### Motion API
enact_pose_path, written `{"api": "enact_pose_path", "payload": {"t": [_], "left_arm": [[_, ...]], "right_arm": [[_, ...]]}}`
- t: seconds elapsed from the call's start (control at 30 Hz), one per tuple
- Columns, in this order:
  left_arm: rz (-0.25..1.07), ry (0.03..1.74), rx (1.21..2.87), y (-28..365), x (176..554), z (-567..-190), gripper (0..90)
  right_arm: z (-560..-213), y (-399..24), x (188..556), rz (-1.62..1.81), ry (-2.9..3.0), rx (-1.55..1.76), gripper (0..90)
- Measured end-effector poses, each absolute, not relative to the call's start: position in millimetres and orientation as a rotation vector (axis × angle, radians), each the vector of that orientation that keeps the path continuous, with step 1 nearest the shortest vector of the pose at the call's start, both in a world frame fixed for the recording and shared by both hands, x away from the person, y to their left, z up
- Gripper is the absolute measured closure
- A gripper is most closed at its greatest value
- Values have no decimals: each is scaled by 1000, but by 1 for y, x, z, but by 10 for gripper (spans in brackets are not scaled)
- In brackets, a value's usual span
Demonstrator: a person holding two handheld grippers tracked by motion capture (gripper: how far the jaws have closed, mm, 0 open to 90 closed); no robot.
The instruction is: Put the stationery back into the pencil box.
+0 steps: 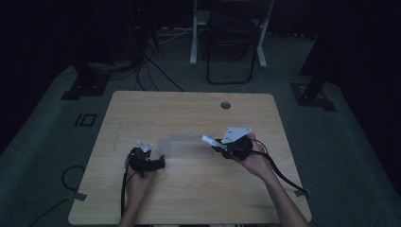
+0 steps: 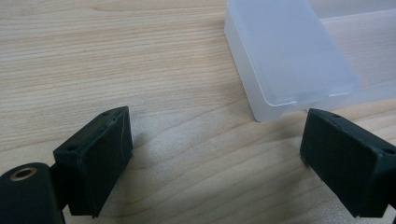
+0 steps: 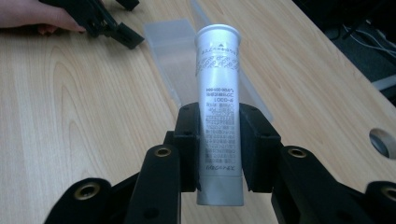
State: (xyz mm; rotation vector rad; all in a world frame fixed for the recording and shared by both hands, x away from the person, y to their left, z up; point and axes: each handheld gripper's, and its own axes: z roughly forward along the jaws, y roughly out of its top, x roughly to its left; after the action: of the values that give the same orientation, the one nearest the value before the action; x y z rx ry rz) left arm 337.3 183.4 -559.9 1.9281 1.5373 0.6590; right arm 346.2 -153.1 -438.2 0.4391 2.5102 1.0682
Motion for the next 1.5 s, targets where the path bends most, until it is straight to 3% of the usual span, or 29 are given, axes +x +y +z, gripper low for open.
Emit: {"api": "enact_pose_path", "payload": {"t": [0.67, 1.5], "left_arm": [[659, 1539, 1923, 183, 337, -560, 96], [662, 1536, 1924, 183, 337, -560, 96]], "right_arm": [[-430, -132, 369, 1136, 2498, 427, 711], [-448, -120, 384, 1154, 2527, 422, 711]]}}
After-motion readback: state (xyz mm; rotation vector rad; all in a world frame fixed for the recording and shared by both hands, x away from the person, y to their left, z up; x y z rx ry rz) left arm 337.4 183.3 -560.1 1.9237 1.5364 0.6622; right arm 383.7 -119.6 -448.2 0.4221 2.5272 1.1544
